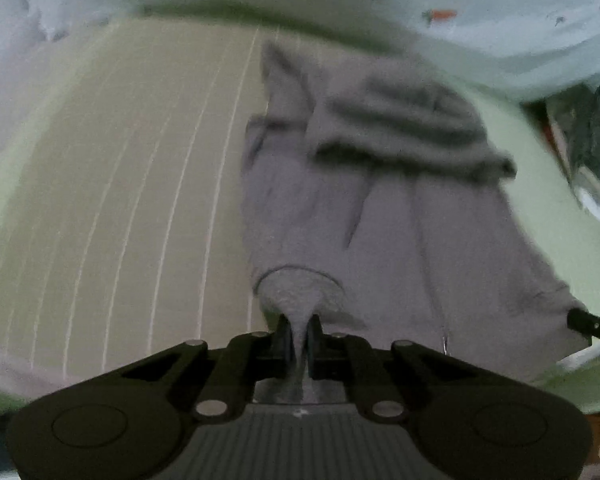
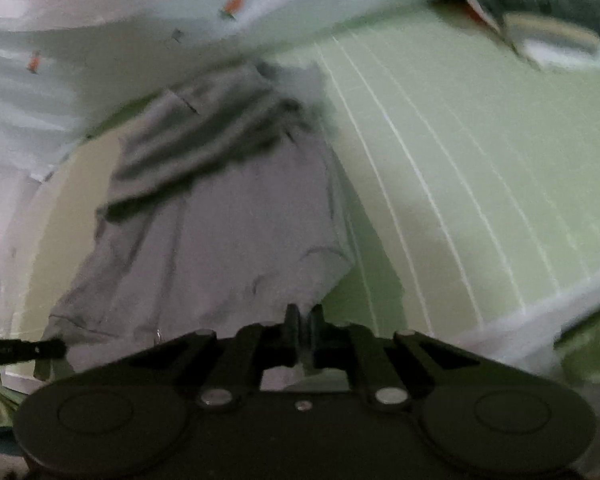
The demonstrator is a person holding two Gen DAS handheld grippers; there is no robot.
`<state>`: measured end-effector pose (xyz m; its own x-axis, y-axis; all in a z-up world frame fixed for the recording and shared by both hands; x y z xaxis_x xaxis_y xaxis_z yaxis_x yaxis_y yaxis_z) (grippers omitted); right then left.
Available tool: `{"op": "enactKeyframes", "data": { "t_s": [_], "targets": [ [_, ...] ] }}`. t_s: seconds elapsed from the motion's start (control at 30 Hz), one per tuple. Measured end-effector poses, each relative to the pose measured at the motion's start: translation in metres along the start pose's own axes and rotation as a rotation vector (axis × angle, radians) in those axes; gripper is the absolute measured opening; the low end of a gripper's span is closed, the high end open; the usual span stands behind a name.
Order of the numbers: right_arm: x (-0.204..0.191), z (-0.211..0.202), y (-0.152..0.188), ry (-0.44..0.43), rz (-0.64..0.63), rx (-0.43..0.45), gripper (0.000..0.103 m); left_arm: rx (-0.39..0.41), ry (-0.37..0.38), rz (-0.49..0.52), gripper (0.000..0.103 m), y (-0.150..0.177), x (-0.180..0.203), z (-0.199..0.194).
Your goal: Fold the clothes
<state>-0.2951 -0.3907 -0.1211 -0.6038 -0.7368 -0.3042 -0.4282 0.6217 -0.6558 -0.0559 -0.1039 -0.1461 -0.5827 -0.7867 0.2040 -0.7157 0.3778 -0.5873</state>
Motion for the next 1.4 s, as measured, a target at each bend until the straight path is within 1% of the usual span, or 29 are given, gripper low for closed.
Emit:
{"op": "enactKeyframes", "data": {
  "t_s": [0.17, 0.33, 0.47, 0.6, 0.8, 1.03, 1.13, 1.17, 1.2, 1.23, 1.27, 1.3, 1.33, 1.4],
  "targets": [
    [-0.021, 0.005, -0.053, -0.098, -0.015, 0.119, 0.005, 0.14, 0.049, -0.036, 0.008, -0.046, 0.015, -0.002],
    [-0.031, 0.012, -0.095, -0.136, 0.002, 0.217, 0.005, 0.221, 0.03, -0.068, 0.008, -0.086, 0.022, 0.003],
    [-0.027, 0.017, -0.122, -0.132, 0.011, 0.277, 0.005, 0.281, 0.01, -0.087, 0.008, -0.116, 0.024, 0.006],
    [-0.022, 0.022, -0.143, -0.131, 0.051, 0.318, 0.005, 0.294, -0.004, -0.128, 0.008, -0.13, 0.019, 0.009],
    [-0.022, 0.043, -0.154, -0.125, 0.092, 0.33, 0.005, 0.296, 0.011, -0.167, 0.008, -0.146, 0.01, 0.023],
    [-0.017, 0.079, -0.187, -0.111, 0.134, 0.362, 0.005, 0.334, 0.004, -0.155, 0.008, -0.193, 0.011, 0.053],
    [-0.014, 0.106, -0.209, -0.109, 0.164, 0.366, 0.005, 0.331, 0.007, -0.176, 0.009, -0.218, 0.011, 0.078],
    [-0.013, 0.119, -0.217, -0.101, 0.177, 0.364, 0.005, 0.321, -0.013, -0.189, 0.01, -0.226, 0.012, 0.089],
    [-0.012, 0.132, -0.224, -0.093, 0.178, 0.355, 0.006, 0.314, -0.053, -0.189, 0.013, -0.23, 0.012, 0.096],
    [-0.013, 0.144, -0.231, -0.075, 0.15, 0.338, 0.008, 0.308, -0.093, -0.189, 0.016, -0.235, 0.011, 0.102],
    [-0.015, 0.156, -0.237, -0.051, 0.11, 0.319, 0.013, 0.301, -0.134, -0.189, 0.021, -0.239, 0.011, 0.109],
    [-0.019, 0.164, -0.241, 0.004, 0.067, 0.316, 0.033, 0.294, -0.174, -0.189, 0.035, -0.244, 0.01, 0.116],
    [-0.021, 0.167, -0.244, 0.048, 0.036, 0.323, 0.05, 0.3, -0.193, -0.177, 0.053, -0.244, 0.01, 0.118],
    [-0.023, 0.171, -0.241, 0.056, 0.011, 0.328, 0.06, 0.297, -0.193, -0.17, 0.071, -0.24, 0.007, 0.121]
  ]
}}
Point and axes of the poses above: each gripper's, at about its wrist camera, not at the fingertips, and z roughly the way its jaws point, x to its right, y to its underside, the point moved 3 cm from there along z, roughly the way its jaws point, and after that the axes turned 9 degrees about x, right-handed, at the moved point
